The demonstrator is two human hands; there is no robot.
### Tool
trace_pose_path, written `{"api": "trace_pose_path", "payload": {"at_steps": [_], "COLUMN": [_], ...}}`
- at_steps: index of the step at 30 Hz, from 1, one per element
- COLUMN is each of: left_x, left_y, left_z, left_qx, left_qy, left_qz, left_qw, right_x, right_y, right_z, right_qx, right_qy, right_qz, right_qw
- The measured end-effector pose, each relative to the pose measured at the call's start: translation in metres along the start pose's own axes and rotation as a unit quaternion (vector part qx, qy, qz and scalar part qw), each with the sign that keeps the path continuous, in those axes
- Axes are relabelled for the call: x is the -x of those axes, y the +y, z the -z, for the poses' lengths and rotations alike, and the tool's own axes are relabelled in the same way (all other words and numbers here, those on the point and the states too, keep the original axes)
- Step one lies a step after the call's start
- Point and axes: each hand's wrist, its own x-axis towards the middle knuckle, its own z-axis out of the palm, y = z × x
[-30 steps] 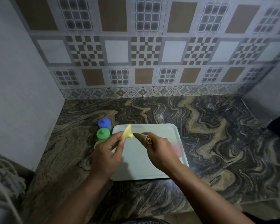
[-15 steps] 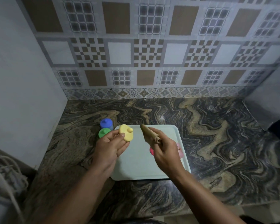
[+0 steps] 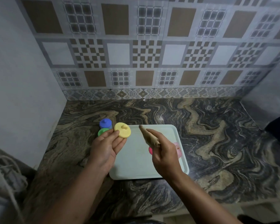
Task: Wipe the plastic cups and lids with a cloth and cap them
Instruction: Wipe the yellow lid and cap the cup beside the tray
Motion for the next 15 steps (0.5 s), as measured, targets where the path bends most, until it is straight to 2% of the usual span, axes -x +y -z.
{"api": "trace_pose_path", "payload": {"at_steps": [2,3,5,6,9,10,11,12,14,15], "left_x": [0.002,0.003,0.006,0.007,0.005,0.005,0.004,0.004,0.007,0.008], "left_y": [-0.009,-0.014,-0.015,-0.013,0.004,0.008,0.009,0.009,0.003,-0.002], "left_z": [-0.002,-0.003,-0.004,-0.003,0.003,0.004,0.005,0.004,-0.002,-0.006], "left_qx": [-0.019,-0.027,-0.019,0.001,0.054,0.055,0.055,0.052,0.042,0.041], "left_qy": [-0.002,-0.008,-0.017,-0.020,-0.032,-0.033,-0.030,-0.026,-0.025,-0.028], "left_qz": [0.011,0.016,0.020,0.022,0.026,0.029,0.029,0.029,0.029,0.030], "left_qw": [1.000,0.999,0.999,1.000,0.998,0.997,0.998,0.998,0.998,0.998], "right_x": [0.000,0.000,-0.003,-0.002,-0.010,-0.012,-0.014,-0.014,-0.010,-0.005], "right_y": [-0.013,-0.013,0.002,0.013,0.024,0.025,0.021,0.012,-0.012,-0.015], "right_z": [-0.004,-0.009,-0.015,-0.016,-0.006,-0.001,0.001,0.000,-0.005,-0.010], "right_qx": [0.049,0.085,0.148,0.166,0.139,0.117,0.103,0.081,0.053,0.081], "right_qy": [-0.021,-0.034,-0.053,-0.060,-0.055,-0.039,-0.019,-0.003,-0.009,-0.033], "right_qz": [0.136,0.177,0.193,0.151,-0.107,-0.153,-0.142,-0.093,0.079,0.159], "right_qw": [0.989,0.980,0.968,0.973,0.983,0.981,0.984,0.992,0.995,0.983]}}
